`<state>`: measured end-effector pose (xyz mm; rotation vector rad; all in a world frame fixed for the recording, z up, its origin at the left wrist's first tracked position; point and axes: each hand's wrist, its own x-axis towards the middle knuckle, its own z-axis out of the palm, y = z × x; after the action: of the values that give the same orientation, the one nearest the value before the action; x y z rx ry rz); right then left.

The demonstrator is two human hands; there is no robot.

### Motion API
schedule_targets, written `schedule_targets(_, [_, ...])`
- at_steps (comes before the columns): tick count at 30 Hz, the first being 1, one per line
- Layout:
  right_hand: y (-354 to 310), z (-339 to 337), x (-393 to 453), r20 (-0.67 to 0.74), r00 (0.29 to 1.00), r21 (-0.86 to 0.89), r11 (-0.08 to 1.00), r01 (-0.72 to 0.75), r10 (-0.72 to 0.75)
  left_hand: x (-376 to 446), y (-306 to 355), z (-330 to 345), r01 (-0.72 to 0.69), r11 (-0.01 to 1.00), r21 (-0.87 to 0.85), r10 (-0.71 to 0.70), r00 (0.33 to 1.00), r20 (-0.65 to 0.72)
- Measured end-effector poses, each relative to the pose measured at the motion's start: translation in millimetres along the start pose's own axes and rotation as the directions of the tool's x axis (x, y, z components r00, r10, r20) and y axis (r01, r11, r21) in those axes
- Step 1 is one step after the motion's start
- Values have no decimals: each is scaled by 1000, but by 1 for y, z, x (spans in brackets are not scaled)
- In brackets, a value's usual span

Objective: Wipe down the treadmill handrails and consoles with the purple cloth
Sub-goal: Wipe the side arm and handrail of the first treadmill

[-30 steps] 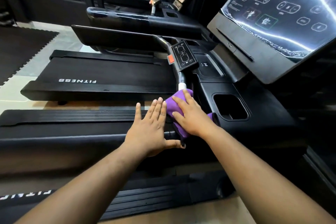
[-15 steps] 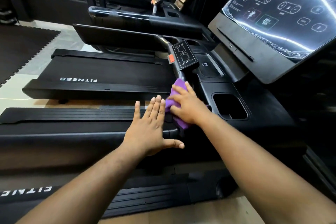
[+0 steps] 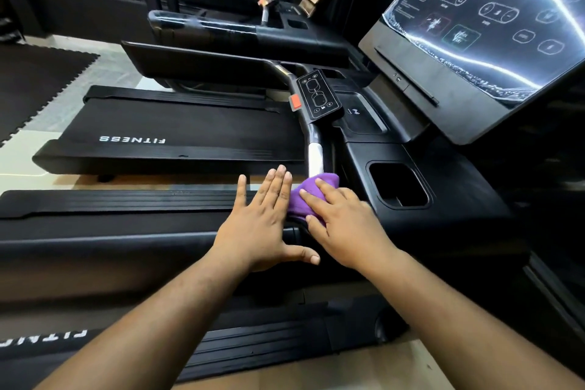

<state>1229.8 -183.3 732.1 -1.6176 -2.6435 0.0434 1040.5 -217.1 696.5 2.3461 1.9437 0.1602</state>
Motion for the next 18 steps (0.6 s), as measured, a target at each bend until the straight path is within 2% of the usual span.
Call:
schedule_targets(2, [3, -6, -13, -46, 999, -202, 979, -37, 28, 1, -1, -2, -24, 1000, -4, 24, 1000, 7])
schedule_targets(5, [33, -6, -33, -123, 977, -319, 925, -206, 175, 2, 1, -2, -39, 999, 10, 39, 999, 8])
schedule_targets(7, [63, -3, -34, -206, 940, -317, 890, -328, 273, 4, 2, -1, -49, 999, 19, 49, 999, 8])
schedule_targets(10, [96, -2, -18, -214, 888, -139, 887, -441, 408, 11, 4, -2, -70, 997, 34, 69, 997, 30])
schedule_targets(12, [99, -1, -9, -184, 896, -50, 907, -418, 403, 24, 14, -3, -94, 994, 48, 93, 995, 26])
schedule_targets(13, [95, 0, -9, -176, 918, -39, 929, -368, 356, 31, 22, -3, -109, 993, 40, 109, 994, 17])
schedule_targets(16, [100, 0, -27, -148, 969, -101, 972, -211, 195, 53, 52, -2, -152, 988, 17, 151, 988, 19])
schedule_targets(18, [129, -11, -35, -138, 964, -177, 952, -251, 229, 66, 66, 0, -175, 984, 38, 172, 984, 54])
